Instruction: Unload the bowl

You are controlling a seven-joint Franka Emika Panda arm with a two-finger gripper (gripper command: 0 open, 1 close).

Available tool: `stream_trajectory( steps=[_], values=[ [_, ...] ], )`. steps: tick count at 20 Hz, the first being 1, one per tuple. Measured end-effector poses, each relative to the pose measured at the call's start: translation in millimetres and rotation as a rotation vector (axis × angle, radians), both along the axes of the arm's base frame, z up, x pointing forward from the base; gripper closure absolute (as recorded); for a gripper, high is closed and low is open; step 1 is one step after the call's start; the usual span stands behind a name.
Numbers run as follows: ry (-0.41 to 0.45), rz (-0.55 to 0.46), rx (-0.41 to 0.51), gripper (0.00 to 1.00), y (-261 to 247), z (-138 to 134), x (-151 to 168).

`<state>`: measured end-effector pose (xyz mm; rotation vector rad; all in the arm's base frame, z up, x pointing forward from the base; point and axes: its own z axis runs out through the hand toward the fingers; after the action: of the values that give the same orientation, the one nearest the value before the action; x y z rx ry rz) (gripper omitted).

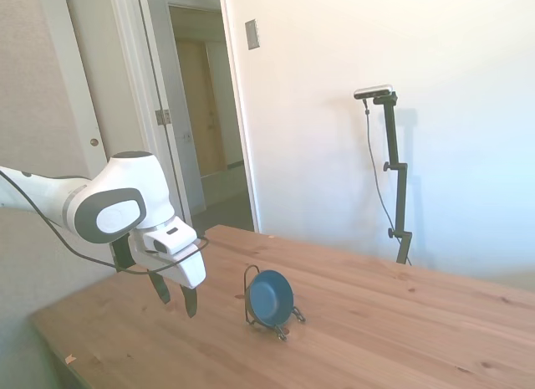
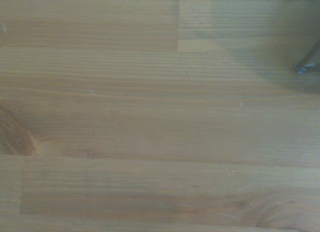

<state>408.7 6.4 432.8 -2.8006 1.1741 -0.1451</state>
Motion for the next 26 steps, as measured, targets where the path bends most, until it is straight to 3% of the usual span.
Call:
stream_trajectory(
  steps=[5,18,26],
  values=[
    [-0.014,0.009,0.008,0.0,-11.1,5.8,5.6],
    [-0.094,0.03,0.1,0.0,-96.0,28.1,33.2],
    [-0.143,0.137,0.147,0.0,-122.3,18.9,71.7]
  ],
)
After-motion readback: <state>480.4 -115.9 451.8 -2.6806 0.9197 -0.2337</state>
